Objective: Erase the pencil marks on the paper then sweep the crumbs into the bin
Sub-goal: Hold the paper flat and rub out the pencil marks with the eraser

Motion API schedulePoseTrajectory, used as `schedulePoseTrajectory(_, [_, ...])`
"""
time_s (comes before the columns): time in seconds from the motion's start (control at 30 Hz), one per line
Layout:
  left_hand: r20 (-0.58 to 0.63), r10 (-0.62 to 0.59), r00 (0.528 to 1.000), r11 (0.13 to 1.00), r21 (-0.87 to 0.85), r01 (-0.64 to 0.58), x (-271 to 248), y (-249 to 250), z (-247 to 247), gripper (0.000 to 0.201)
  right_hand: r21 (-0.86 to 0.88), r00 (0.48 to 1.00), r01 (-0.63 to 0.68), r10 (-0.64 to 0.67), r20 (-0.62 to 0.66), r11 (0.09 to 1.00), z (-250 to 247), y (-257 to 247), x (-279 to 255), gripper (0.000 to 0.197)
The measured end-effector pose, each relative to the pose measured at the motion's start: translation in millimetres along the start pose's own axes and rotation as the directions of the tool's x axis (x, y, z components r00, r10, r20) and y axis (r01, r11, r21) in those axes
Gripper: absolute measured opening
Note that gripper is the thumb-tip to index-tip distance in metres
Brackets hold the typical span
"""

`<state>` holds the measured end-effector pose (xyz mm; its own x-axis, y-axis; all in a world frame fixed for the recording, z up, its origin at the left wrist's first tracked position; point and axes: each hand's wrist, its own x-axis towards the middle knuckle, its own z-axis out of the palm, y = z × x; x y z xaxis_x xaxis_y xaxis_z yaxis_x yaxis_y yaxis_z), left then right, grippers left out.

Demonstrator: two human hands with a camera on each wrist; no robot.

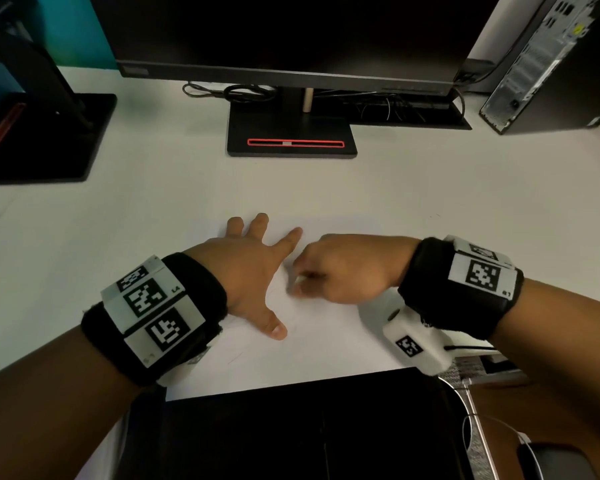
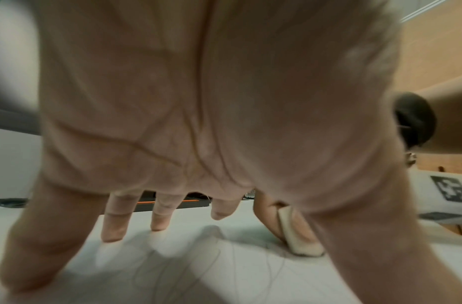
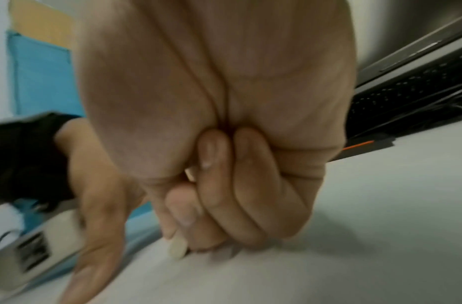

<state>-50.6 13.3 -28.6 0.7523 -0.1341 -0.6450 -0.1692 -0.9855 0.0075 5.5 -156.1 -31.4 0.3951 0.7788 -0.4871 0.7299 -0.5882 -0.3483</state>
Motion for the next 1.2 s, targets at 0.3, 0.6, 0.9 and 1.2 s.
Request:
schedulePoseTrajectory(0.3, [0.003,0.006,1.000,1.000,-0.014,-0.006,-0.6,-1.4,1.8,0.136,0.023,1.000,0.000,0.000,-0.003,1.000,1.0,-2.7,-2.4,0.032])
schedulePoseTrajectory(0.6, [0.014,0.010,1.000,1.000,0.003,-0.010,-2.7,1.1,4.6,0.140,0.022,1.000,0.021,-0.021,-0.002,1.000,6.6,-5.7,-15.9,0.029])
schedulePoseTrajectory(0.9, [0.040,0.001,0.999,1.000,-0.007,-0.001,-3.3,2.6,3.5,0.140,0.024,0.998,0.056,-0.056,-0.035,0.998,13.3,-6.0,-22.3,0.034])
schedulePoseTrajectory(1.2, [0.043,-0.013,0.999,1.000,-0.008,0.013,-0.2,3.7,1.4,0.140,0.016,0.995,0.074,-0.072,-0.067,0.997,15.4,-7.3,-25.1,0.033])
